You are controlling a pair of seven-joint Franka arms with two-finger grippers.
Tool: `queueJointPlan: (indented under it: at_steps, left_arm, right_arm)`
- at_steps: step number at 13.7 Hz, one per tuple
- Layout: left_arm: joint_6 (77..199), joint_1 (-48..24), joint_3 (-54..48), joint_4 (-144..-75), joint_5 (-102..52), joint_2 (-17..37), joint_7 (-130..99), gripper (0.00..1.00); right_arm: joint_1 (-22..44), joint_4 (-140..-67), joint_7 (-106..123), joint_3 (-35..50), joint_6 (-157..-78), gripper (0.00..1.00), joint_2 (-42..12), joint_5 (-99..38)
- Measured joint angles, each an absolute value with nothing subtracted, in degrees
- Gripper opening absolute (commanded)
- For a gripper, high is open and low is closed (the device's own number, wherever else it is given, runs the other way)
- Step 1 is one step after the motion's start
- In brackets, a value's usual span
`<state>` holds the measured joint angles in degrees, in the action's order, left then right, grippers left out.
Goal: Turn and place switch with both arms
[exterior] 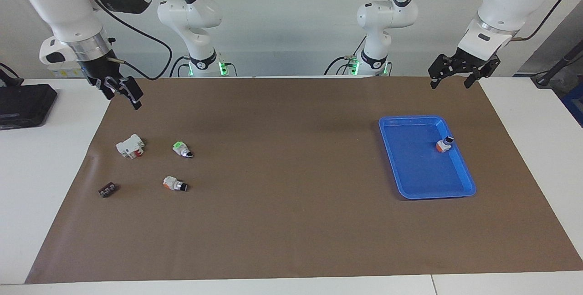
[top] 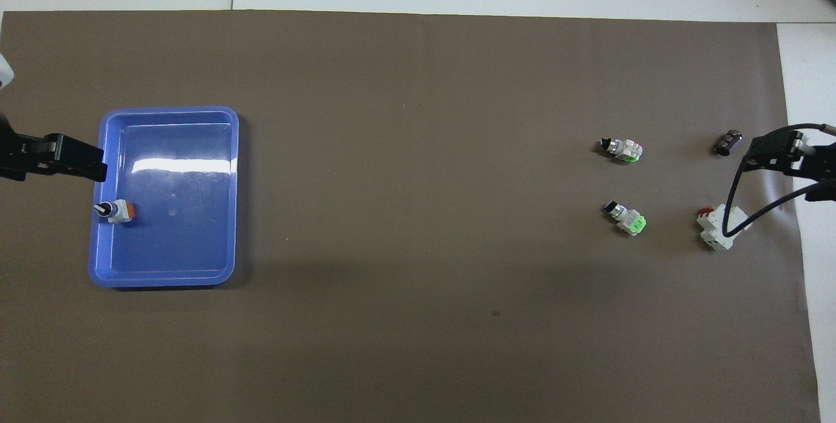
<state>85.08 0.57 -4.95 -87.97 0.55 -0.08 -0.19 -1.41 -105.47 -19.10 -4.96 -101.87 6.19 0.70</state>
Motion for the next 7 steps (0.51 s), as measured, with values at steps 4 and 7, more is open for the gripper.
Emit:
queueJointPlan:
  at_steps: [4, 7]
  left_arm:
    - [85.08, 0.57, -4.95, -87.97, 0.55, -0.08, -0.19, 1.00]
    - [85.08, 0.57, -4.95, -87.97, 0.55, -0.08, -0.19, 1.00]
  right_arm:
    - [-1.41, -108.80, -2.34, -4.96, -101.87, 1.00, 8.16, 0.69]
    - [-1.41, -111.60, 14.75, -4.95, -102.26, 1.00, 9.41, 0.69]
